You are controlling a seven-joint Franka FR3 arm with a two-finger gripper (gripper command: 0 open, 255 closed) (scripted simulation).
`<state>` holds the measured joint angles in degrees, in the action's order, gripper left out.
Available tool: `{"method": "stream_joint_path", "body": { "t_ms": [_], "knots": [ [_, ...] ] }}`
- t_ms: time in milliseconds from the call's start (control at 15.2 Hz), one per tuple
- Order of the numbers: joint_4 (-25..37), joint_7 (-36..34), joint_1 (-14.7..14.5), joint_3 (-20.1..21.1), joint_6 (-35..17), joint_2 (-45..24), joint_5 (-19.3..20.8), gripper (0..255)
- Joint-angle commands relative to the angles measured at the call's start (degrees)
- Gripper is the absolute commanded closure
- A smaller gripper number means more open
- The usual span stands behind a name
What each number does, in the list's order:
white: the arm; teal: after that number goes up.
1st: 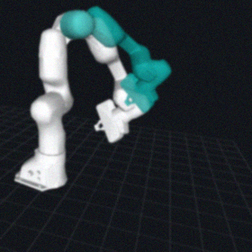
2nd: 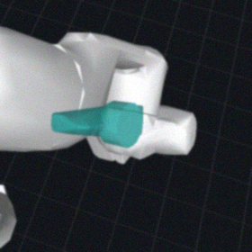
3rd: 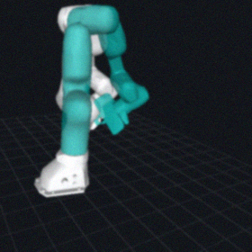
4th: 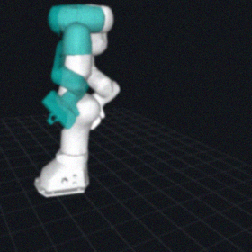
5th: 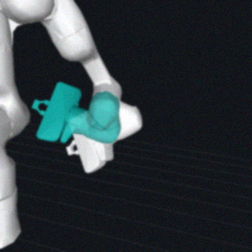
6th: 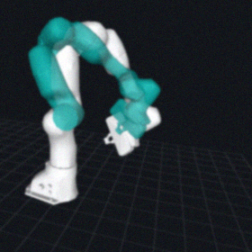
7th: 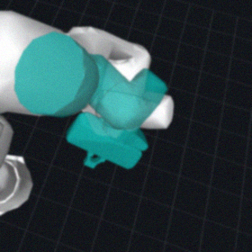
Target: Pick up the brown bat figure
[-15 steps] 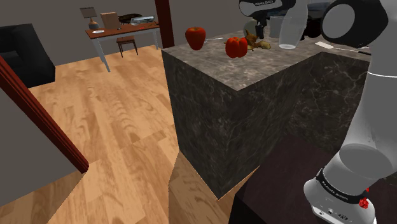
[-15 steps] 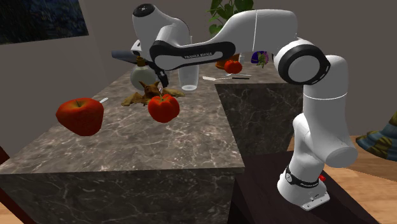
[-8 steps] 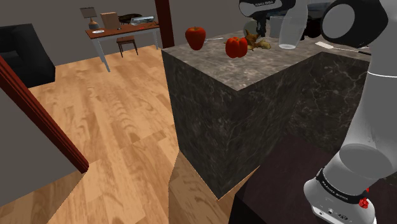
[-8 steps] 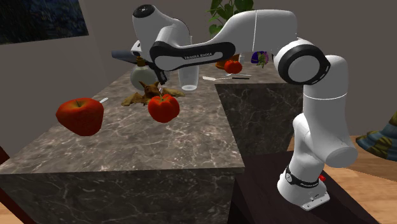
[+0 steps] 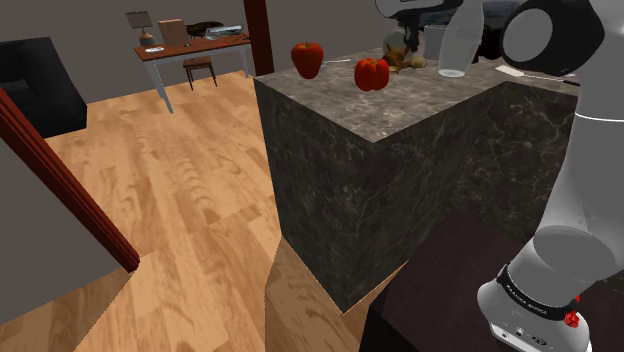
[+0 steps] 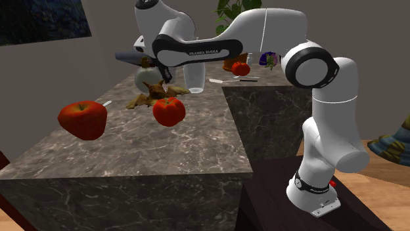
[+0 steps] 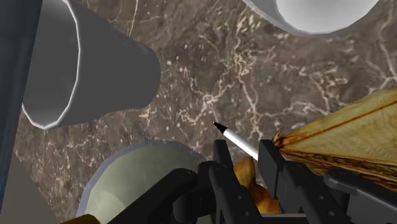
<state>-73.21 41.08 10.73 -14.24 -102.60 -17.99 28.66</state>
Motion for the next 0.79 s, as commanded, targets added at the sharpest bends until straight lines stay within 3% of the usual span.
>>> {"method": "stream_joint_path", "body": {
  "t_ms": [0, 594, 726],
  "knots": [
    [2.01, 0.85, 0.11, -0.03, 1.36, -0.38, -0.27, 255],
    [14.51, 5.23, 0.79, -0.14, 8.87, -4.28, -1.83, 255],
    [14.74, 5.31, 0.81, -0.14, 9.00, -4.36, -1.86, 255]
  ]
}}
